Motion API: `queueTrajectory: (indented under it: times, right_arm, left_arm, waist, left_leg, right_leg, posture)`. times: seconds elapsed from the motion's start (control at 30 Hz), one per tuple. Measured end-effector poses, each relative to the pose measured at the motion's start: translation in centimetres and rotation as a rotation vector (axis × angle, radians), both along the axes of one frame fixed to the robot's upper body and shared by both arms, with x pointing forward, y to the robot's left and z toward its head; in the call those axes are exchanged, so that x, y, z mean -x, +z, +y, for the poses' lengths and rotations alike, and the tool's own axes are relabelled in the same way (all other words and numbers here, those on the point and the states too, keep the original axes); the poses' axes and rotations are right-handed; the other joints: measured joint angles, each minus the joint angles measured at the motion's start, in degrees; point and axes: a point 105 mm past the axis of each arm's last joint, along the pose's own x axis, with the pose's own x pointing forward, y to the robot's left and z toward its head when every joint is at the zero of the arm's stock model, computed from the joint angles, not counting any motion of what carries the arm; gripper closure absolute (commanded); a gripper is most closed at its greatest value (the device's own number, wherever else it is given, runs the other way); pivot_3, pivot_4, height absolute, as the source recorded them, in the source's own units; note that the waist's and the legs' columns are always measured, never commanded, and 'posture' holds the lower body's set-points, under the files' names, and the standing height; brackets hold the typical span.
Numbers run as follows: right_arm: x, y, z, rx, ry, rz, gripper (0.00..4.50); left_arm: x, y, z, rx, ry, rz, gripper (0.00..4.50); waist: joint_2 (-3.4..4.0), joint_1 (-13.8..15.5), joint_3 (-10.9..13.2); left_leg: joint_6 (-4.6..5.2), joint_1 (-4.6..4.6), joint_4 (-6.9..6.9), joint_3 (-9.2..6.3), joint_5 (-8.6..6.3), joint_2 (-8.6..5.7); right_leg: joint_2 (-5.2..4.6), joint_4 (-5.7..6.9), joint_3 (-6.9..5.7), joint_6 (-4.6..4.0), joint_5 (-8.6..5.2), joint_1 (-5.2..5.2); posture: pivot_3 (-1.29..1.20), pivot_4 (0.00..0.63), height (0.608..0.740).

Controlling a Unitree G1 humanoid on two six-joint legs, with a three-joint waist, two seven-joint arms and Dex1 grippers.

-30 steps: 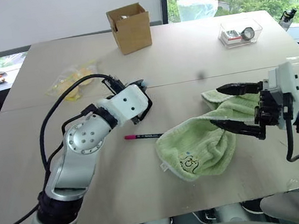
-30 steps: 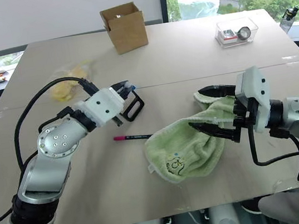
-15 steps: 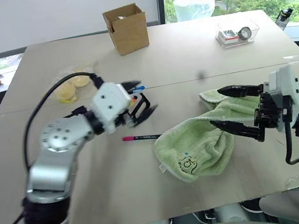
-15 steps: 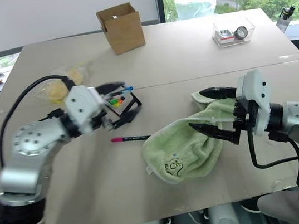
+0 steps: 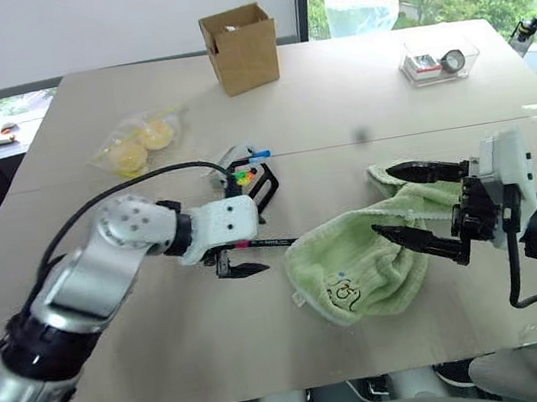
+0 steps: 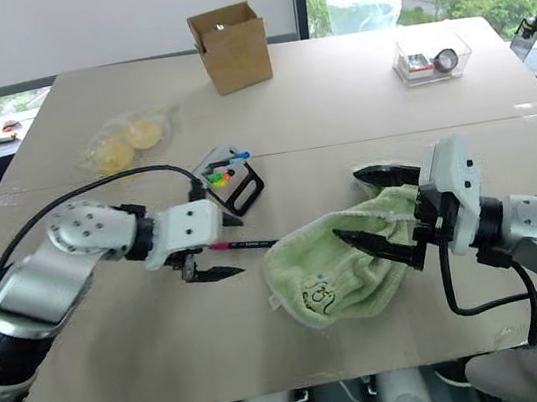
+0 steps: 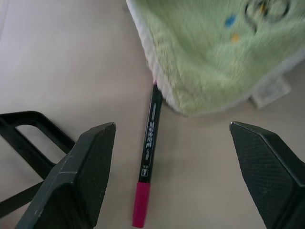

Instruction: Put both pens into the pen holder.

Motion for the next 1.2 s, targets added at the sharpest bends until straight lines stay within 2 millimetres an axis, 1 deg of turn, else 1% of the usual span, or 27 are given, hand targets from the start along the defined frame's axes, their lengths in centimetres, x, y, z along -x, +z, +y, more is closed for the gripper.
queueTrajectory:
  times: [0.07,0.13,0.17,0.27,0.3,0.37,0.47,0.57,0.63,0.7,0.77,0.83,0.93,0.97,1.0,1.07,1.13,1.17,1.2]
  right_arm:
    - [0.1,0.0,-0.1,-0.001,-0.020,-0.002,0.00]
    - [0.2,-0.1,-0.3,0.004,-0.048,-0.007,0.00]
    - [0.2,-0.3,-0.3,0.018,-0.067,0.005,0.00]
    - [-0.5,-2.0,-1.1,0.088,-0.146,0.083,0.00]
    - [-1.4,-3.0,-1.6,0.103,-0.208,0.126,0.00]
    - [-2.3,-4.3,-2.3,0.138,-0.276,0.158,0.00]
    - [-2.9,-4.9,-2.4,0.155,-0.313,0.154,0.00]
    - [-3.7,-5.7,-2.0,0.184,-0.312,0.161,0.00]
    - [-4.2,-7.2,-1.7,0.231,-0.300,0.199,0.00]
    - [-5.4,-9.0,-1.6,0.254,-0.333,0.248,0.00]
    - [-6.6,-11.2,-2.1,0.295,-0.384,0.311,0.00]
    - [-7.7,-11.5,-2.0,0.327,-0.397,0.298,0.00]
    - [-8.1,-11.9,-2.2,0.349,-0.393,0.287,0.83]
    - [-8.1,-11.9,-2.6,0.363,-0.392,0.276,1.54]
    - [-8.1,-11.9,-2.7,0.367,-0.394,0.274,1.82]
    - [-8.0,-11.9,-4.0,0.395,-0.428,0.267,2.63]
    - [-8.2,-11.5,-6.5,0.447,-0.510,0.248,3.53]
    - [-8.5,-11.3,-8.1,0.476,-0.571,0.235,3.85]
    - [-8.8,-10.9,-10.1,0.520,-0.647,0.218,4.31]
  left_arm:
    - [-0.4,-0.5,-0.5,-0.029,-0.041,-0.018,0.53]
    - [-0.9,-0.6,-0.9,-0.036,-0.063,-0.034,0.53]
    - [-1.0,-0.5,-1.1,-0.027,-0.071,-0.036,0.53]
    - [-0.8,-0.4,-1.7,0.019,-0.097,-0.015,0.53]
    - [-0.5,0.0,-1.9,0.077,-0.095,-0.001,0.53]
    - [0.1,0.7,-2.0,0.167,-0.080,0.022,0.53]
    - [0.8,1.1,-1.8,0.249,-0.060,0.047,0.53]
    - [2.0,1.7,-1.9,0.447,-0.029,0.089,0.53]
    - [3.0,1.4,-1.2,0.531,0.008,0.148,0.53]
    - [3.7,1.4,-0.6,0.587,0.047,0.191,0.53]
    - [4.2,1.4,-0.6,0.632,0.067,0.210,0.53]
    - [4.6,1.3,-0.5,0.656,0.089,0.206,0.53]
    - [5.2,0.9,-0.6,0.671,0.110,0.211,0.44]
    - [5.4,0.7,-0.7,0.675,0.121,0.211,0.44]
    - [5.4,0.7,-0.7,0.676,0.122,0.210,0.44]
    - [5.3,0.8,-0.7,0.691,0.142,0.193,0.44]
    - [5.2,0.8,-0.6,0.703,0.167,0.177,0.44]
    - [5.1,0.8,-0.6,0.712,0.173,0.175,0.44]
    - [5.1,0.8,-0.7,0.725,0.179,0.170,0.44]
  waist:
    - [-0.01,-0.06,0.00]
    - [-0.01,-0.06,0.01]
    - [-0.01,-0.07,0.01]
    - [-0.03,-0.19,0.00]
    - [-0.05,-0.31,-0.01]
    - [-0.04,-0.58,-0.01]
    - [-0.04,-0.91,-0.01]
    - [-0.05,-1.41,-0.03]
    - [-0.06,-1.70,-0.03]
    - [-0.12,-1.98,-0.06]
    - [-0.08,-1.68,-0.04]
    - [-0.15,-1.51,-0.15]
    - [-0.37,-1.45,-0.35]
    - [-0.35,-1.43,-0.38]
    - [-0.35,-1.38,-0.40]
    - [-0.28,-1.11,-0.47]
    - [-0.20,-0.74,-0.48]
    - [-0.18,-0.56,-0.47]
    - [-0.13,-0.42,-0.44]
  left_leg:
    - [-0.01,-0.02,0.00,0.02,0.00,0.00]
    - [0.00,-0.01,0.00,0.02,0.00,0.00]
    - [0.00,-0.01,0.01,0.02,0.00,0.01]
    - [0.01,0.02,0.04,0.05,0.00,0.02]
    - [0.02,0.01,0.05,0.04,-0.01,0.03]
    - [0.02,0.03,0.05,0.01,-0.01,0.04]
    - [0.01,0.03,0.04,-0.05,0.00,0.06]
    - [-0.10,0.03,0.05,-0.03,0.07,0.06]
    - [-0.13,0.08,0.05,0.01,0.08,0.07]
    - [-0.14,0.10,0.05,0.01,0.09,0.09]
    - [-0.12,0.08,0.05,0.01,0.08,0.06]
    - [-0.10,0.18,0.07,0.01,0.07,0.06]
    - [0.00,0.21,0.12,-0.02,0.01,0.08]
    - [0.01,0.23,0.13,0.00,0.01,0.07]
    - [0.01,0.23,0.13,0.00,0.01,0.06]
    - [0.02,0.20,0.17,-0.04,0.01,0.04]
    - [0.01,0.15,0.18,-0.03,0.02,-0.02]
    - [0.01,0.12,0.20,-0.02,0.02,-0.03]
    - [0.01,0.08,0.23,-0.02,0.02,-0.04]
  right_leg:
    - [0.02,-0.01,0.00,0.01,0.00,-0.02]
    - [0.03,-0.01,0.00,0.04,-0.02,-0.02]
    - [0.02,-0.01,0.00,0.07,-0.03,-0.02]
    - [-0.01,0.01,0.04,0.17,-0.10,-0.01]
    - [-0.02,0.02,0.09,0.15,-0.11,-0.01]
    - [-0.03,0.04,0.18,0.16,-0.12,-0.01]
    - [-0.01,0.06,0.13,0.20,-0.11,0.00]
    - [-0.03,0.06,0.15,0.21,-0.09,0.01]
    - [-0.02,0.06,0.22,0.21,-0.09,0.01]
    - [-0.01,0.08,0.20,0.21,-0.09,0.02]
    - [-0.04,0.10,0.17,0.21,-0.09,0.01]
    - [-0.04,0.10,0.17,0.18,-0.10,0.10]
    - [-0.05,0.10,0.16,0.03,-0.15,0.15]
    - [-0.09,0.10,0.18,-0.04,-0.16,0.17]
    - [-0.11,0.10,0.18,-0.04,-0.16,0.18]
    - [-0.16,0.10,0.12,-0.05,-0.16,0.20]
    - [-0.24,0.10,0.10,-0.06,-0.15,0.18]
    - [-0.24,0.10,0.10,-0.09,-0.13,0.17]
    - [-0.25,0.09,0.10,-0.12,-0.11,0.14]
  posture:
    - [0.00,0.150,0.740]
    - [0.00,0.150,0.740]
    - [0.00,0.150,0.740]
    - [0.00,0.150,0.740]
    - [0.00,0.150,0.740]
    - [0.00,0.150,0.740]
    - [0.00,0.150,0.740]
    - [0.00,0.150,0.740]
    - [0.00,0.150,0.740]
    - [0.00,0.150,0.740]
    - [0.00,0.150,0.740]
    - [0.00,0.150,0.740]
    - [0.00,0.150,0.740]
    - [0.00,0.150,0.740]
    - [0.00,0.150,0.740]
    - [0.00,0.150,0.740]
    - [0.00,0.150,0.740]
    - [0.00,0.150,0.740]
    - [0.00,0.150,0.740]
